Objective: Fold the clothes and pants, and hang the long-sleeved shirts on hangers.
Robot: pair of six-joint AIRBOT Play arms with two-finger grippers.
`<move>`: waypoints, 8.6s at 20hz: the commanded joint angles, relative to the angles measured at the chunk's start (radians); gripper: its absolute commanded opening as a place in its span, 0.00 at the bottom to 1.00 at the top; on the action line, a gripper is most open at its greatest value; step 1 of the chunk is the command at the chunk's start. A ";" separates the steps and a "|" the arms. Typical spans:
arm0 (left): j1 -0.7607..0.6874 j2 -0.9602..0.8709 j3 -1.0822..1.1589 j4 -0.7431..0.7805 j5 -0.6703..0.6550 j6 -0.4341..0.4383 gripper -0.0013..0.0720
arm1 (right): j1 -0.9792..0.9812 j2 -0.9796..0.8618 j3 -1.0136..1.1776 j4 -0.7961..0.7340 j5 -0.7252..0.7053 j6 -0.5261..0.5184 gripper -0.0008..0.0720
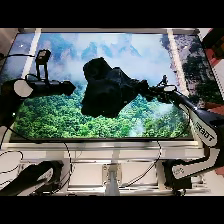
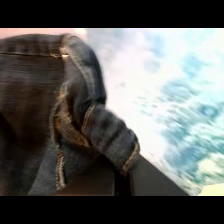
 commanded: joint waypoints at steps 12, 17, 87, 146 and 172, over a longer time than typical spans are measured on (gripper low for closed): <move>-0.003 0.000 0.000 -0.127 0.120 -0.003 0.99 | -0.061 0.342 0.145 -0.587 -0.010 -0.107 0.06; -0.012 -0.042 -0.001 -0.256 0.134 -0.003 0.98 | -0.244 0.497 0.145 -0.647 0.003 -0.108 0.06; -0.292 -0.669 0.102 -0.652 0.360 0.042 0.97 | -0.566 0.418 -0.212 -0.533 -0.001 -0.012 0.06; 0.109 -0.451 0.276 -0.045 0.032 -0.018 0.06 | -0.566 0.402 0.308 -1.044 0.627 -0.010 0.06; -0.159 -0.826 0.622 -0.351 0.223 -0.037 0.81 | -0.566 0.342 0.076 -1.118 0.574 -0.009 0.06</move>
